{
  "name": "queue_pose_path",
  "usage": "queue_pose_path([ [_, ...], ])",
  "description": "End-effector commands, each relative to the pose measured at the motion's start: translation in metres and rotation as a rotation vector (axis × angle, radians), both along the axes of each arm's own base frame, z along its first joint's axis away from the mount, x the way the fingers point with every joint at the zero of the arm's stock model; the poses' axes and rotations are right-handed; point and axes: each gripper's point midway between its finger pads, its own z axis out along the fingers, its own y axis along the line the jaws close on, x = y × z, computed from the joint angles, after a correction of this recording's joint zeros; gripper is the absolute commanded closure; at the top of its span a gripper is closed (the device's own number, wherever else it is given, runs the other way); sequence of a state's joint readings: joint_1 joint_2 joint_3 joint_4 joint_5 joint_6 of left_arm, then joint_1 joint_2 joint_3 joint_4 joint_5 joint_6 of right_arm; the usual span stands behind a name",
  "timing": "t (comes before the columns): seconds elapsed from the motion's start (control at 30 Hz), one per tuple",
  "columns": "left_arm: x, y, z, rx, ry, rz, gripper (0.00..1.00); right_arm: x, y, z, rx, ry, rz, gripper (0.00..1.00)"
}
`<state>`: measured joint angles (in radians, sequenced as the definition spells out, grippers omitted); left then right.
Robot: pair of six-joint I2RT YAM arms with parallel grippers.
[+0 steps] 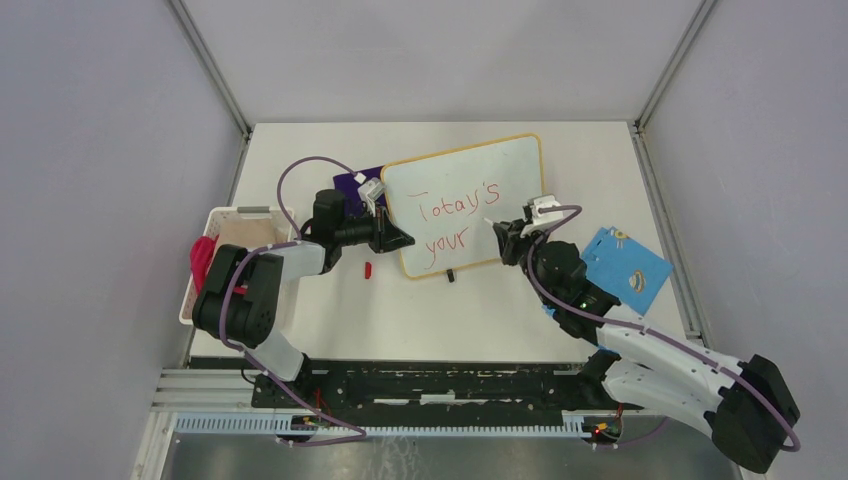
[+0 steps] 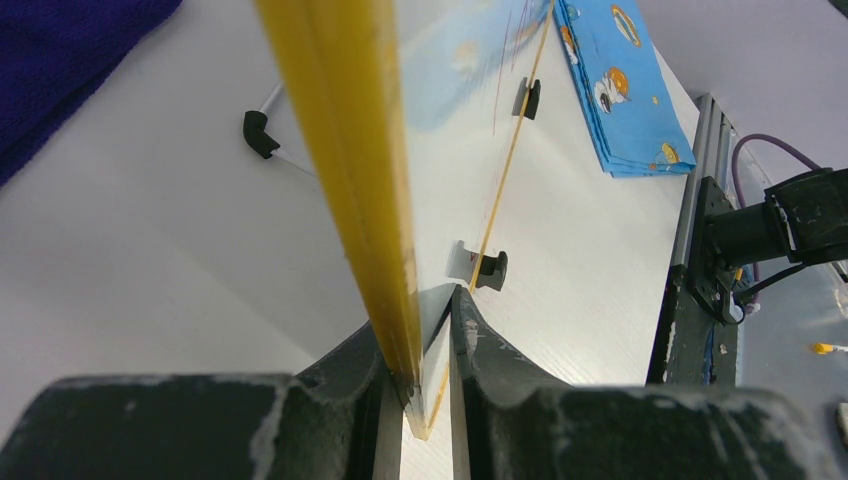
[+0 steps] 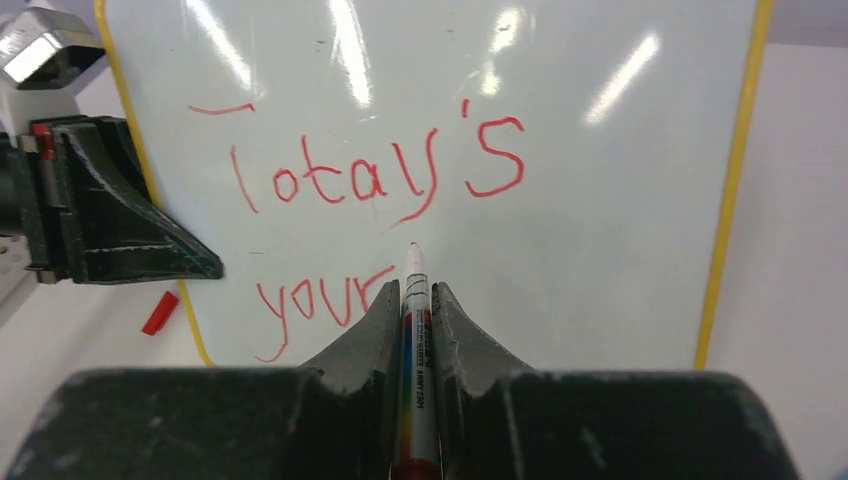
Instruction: Write a sentence on the whiteboard
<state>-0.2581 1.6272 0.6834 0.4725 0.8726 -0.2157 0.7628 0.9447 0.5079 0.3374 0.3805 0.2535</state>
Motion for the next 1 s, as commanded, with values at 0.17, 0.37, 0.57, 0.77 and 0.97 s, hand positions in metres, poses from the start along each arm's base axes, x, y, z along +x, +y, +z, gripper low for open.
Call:
queue_pose_path([
  [0.17, -0.001, 0.019, -0.057, 0.185, 0.073, 0.08, 0.98, -0.008, -0.043, -0.051, -0.09, 0.068, -0.154, 1.0],
  [0.37, -0.001, 0.019, -0.057, 0.187, 0.072, 0.083, 0.98, -0.009, -0.036, -0.053, -0.064, 0.052, -0.118, 1.0],
  [0.57, -0.001, 0.019, -0.057, 0.187, 0.074, 0.091, 0.98, -0.006, -0.022, -0.029, -0.01, -0.042, -0.056, 1.0],
  [0.77, -0.001, 0.019, -0.057, 0.188, 0.072, 0.091, 0.98, 0.008, -0.01, -0.017, -0.021, -0.064, -0.052, 1.0],
  [0.97, 0.0, 0.019, -0.057, 0.188, 0.07, 0.091, 0.98, 0.018, -0.001, -0.013, -0.033, -0.059, -0.053, 1.0],
])
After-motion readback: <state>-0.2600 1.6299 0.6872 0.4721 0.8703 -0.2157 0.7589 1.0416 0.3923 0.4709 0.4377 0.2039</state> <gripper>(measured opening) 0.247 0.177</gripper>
